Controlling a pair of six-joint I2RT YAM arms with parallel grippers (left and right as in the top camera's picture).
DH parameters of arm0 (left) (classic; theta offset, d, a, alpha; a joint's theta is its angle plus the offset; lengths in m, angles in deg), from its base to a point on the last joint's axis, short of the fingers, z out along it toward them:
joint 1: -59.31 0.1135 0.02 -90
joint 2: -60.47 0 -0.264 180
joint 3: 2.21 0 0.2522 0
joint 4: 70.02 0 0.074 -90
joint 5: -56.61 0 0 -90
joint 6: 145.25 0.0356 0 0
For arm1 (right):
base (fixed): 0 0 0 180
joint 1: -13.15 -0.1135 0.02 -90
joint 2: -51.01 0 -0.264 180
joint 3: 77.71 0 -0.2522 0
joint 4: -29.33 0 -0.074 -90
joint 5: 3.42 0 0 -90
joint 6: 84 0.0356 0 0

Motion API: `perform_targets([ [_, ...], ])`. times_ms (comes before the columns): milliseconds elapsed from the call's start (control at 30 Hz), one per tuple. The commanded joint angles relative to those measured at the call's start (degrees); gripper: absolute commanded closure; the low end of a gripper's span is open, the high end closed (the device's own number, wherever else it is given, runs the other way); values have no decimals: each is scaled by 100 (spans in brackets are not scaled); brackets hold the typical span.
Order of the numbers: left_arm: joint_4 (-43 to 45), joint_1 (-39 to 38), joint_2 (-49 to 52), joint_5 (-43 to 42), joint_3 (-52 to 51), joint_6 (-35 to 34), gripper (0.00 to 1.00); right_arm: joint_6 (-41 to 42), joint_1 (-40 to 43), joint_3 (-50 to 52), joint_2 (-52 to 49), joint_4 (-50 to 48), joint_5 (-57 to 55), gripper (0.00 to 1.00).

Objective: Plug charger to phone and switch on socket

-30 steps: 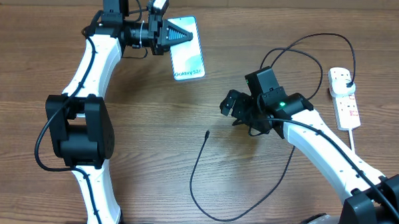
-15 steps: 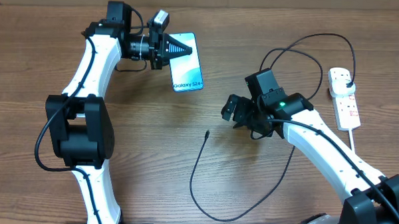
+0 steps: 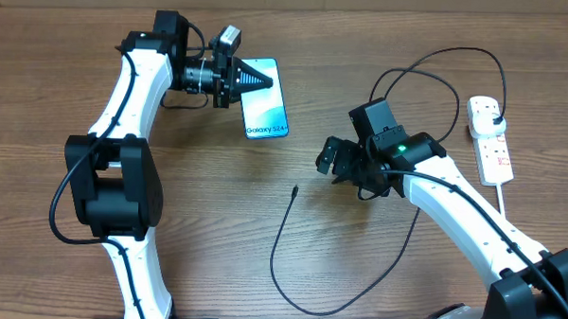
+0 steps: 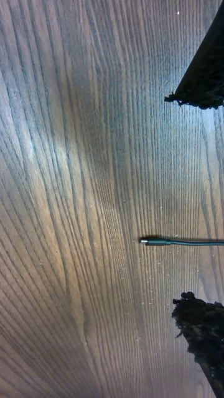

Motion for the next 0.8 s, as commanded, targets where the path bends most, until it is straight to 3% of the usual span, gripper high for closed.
perform_targets([
  [0,-85,-55,-35,52,101,299,96,-61,15,-59,127,-26,28,0],
  [367,-256,-52,-35,439,103,671,96,-61,13,-59,127,-35,157,1],
  [533,-590,-52,-35,-168,101,658,96,-42,13,-59,127,-35,155,4],
  [767,-704,-48,-35,-608,103,-483,96,116,13,-59,125,-74,155,5],
])
